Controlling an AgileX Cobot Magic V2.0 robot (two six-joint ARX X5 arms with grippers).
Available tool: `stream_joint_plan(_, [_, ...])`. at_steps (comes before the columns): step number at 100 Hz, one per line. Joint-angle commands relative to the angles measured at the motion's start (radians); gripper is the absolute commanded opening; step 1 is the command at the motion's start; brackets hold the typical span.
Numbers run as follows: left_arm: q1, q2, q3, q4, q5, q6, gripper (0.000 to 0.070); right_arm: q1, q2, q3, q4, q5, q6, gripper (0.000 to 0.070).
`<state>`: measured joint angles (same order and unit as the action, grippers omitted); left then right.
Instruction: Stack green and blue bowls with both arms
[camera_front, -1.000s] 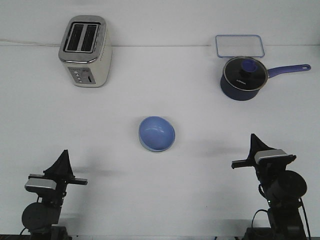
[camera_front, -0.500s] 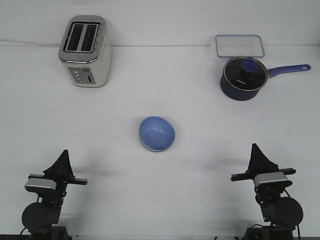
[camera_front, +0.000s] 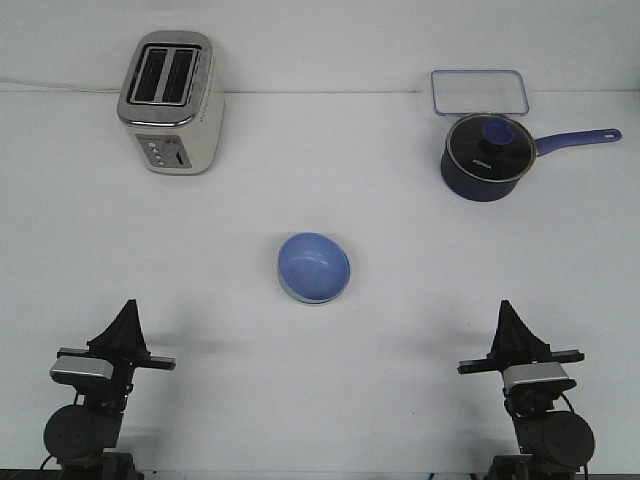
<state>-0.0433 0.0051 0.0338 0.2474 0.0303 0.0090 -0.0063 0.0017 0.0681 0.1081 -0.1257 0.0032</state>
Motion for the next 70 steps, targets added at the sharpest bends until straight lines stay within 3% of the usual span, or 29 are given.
stream_joint_plan(1, [0.000,-0.002,-0.018,0.015,-0.001,-0.002,0.0010,0.000,-0.001,-0.004,0.010,0.015,-0.001,0.0000])
stream_joint_plan(28, [0.000,-0.002,-0.018,0.015,-0.001,-0.002,0.0010,0.000,-0.001,-0.027,0.019,0.100,0.000,0.0000])
stream_joint_plan(70, [0.000,-0.002,-0.018,0.015,-0.001,-0.002,0.0010,0.000,-0.001,-0.056,0.071,0.100,0.000,0.0000])
